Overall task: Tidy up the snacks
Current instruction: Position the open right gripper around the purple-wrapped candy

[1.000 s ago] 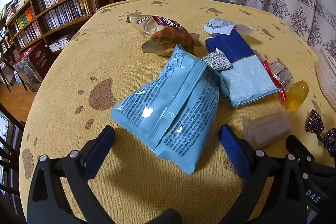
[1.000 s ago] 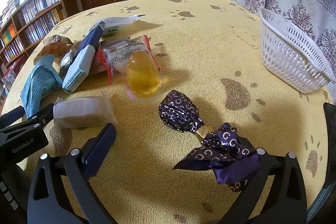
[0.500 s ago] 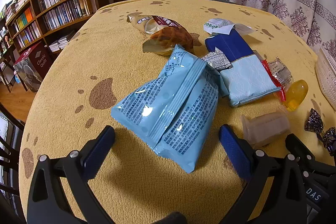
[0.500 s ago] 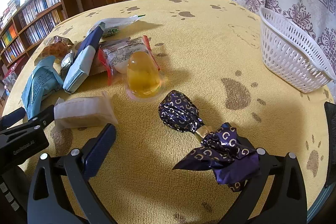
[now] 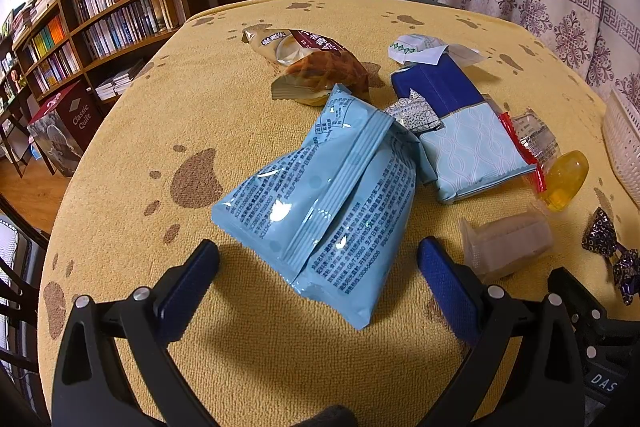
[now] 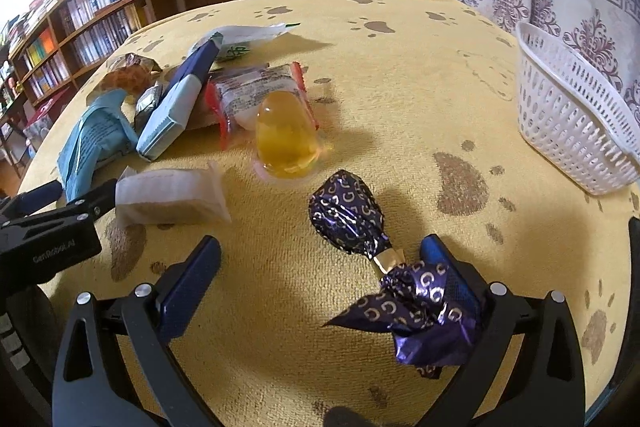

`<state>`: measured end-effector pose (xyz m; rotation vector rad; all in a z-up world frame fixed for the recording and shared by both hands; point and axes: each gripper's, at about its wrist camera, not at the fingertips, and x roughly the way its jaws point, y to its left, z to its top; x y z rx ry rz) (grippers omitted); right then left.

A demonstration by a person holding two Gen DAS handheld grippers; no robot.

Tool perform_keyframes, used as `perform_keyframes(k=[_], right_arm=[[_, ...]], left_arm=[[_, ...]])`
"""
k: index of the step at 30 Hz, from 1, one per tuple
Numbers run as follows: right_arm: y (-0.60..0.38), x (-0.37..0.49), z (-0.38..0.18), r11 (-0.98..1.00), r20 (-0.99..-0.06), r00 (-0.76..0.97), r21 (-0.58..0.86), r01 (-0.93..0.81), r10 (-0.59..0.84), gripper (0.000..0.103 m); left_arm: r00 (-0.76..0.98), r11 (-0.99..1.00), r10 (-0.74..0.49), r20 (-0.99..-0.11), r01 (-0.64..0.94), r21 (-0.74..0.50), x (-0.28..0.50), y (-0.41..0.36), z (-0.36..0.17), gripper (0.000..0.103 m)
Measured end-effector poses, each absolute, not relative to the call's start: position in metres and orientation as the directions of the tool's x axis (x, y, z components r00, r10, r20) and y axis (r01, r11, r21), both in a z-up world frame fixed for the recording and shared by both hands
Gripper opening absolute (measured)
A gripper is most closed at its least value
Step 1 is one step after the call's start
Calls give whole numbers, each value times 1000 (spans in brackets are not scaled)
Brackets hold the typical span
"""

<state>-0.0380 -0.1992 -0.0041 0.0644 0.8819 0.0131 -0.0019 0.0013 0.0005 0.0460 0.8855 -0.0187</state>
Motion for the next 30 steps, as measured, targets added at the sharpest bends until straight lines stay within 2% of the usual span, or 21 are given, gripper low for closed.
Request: perform_keyframes(k=[30], right_arm=[[-198,-39,-5,998,-773,633,58,5,41,101]], left_arm=[[633,999,3,-774,33,31,-5,-1,0,98]])
